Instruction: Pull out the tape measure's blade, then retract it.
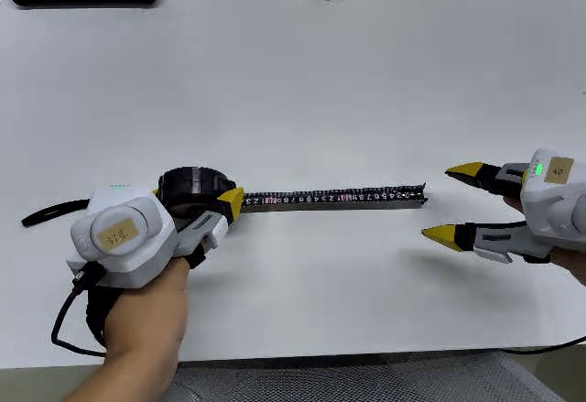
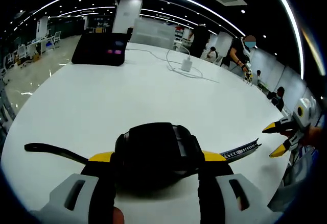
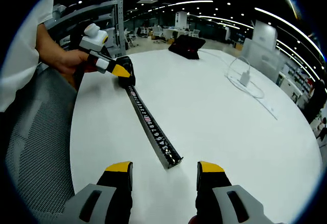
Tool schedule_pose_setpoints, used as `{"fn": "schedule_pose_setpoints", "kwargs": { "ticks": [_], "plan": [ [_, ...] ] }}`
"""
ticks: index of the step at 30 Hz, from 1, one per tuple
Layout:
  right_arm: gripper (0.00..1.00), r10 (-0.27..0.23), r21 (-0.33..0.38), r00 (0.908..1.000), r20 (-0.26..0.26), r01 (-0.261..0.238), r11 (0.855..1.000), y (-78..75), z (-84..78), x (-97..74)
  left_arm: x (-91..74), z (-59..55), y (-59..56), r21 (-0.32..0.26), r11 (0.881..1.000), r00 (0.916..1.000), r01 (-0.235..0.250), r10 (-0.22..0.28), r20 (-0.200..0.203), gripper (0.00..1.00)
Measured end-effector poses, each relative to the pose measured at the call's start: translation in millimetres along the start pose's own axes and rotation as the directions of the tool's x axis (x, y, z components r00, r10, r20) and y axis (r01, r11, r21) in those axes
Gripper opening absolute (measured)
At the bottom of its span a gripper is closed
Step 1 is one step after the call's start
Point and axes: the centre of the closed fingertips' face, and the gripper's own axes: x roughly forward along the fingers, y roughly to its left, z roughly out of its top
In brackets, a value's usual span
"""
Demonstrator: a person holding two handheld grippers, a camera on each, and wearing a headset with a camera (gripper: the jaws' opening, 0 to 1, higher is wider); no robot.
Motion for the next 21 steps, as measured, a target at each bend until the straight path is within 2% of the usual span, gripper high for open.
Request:
{"fn": "schedule_pose_setpoints", "kwargs": {
  "ticks": [4, 9, 11, 12, 21],
  "plan": [
    [0.44, 0.039, -0.023, 0.9991, -0.019, -0.039, 0.999, 0.3, 0.0, 3.8, 0.5, -0.1, 0.5, 0.000, 1.000, 1.0000, 0.001, -0.001, 0.000, 0.61],
    [0.40, 0.082, -0.067, 0.9937, -0.076, -0.088, 0.994, -0.4, -5.9, 9.9, 0.7, -0.1, 0.8, -0.001, 1.000, 1.0000, 0.002, -0.002, -0.001, 0.61],
    [0.38, 0.082, -0.102, 0.9919, -0.097, -0.092, 0.991, -4.4, -7.8, 12.6, 0.7, 0.0, 0.7, -0.002, 1.000, 1.0000, 0.002, -0.002, -0.001, 0.61],
    [0.36, 0.096, -0.119, 0.9887, -0.115, -0.109, 0.987, -4.4, -9.7, 14.2, 0.7, 0.0, 0.7, -0.002, 1.000, 1.0000, 0.003, -0.003, -0.002, 0.61],
    [0.30, 0.131, -0.171, 0.9767, -0.170, -0.161, 0.972, -7.6, -12.1, 23.5, 0.9, 0.2, 0.7, -0.004, 1.000, 1.0000, 0.004, -0.004, -0.004, 0.61]
  ]
}}
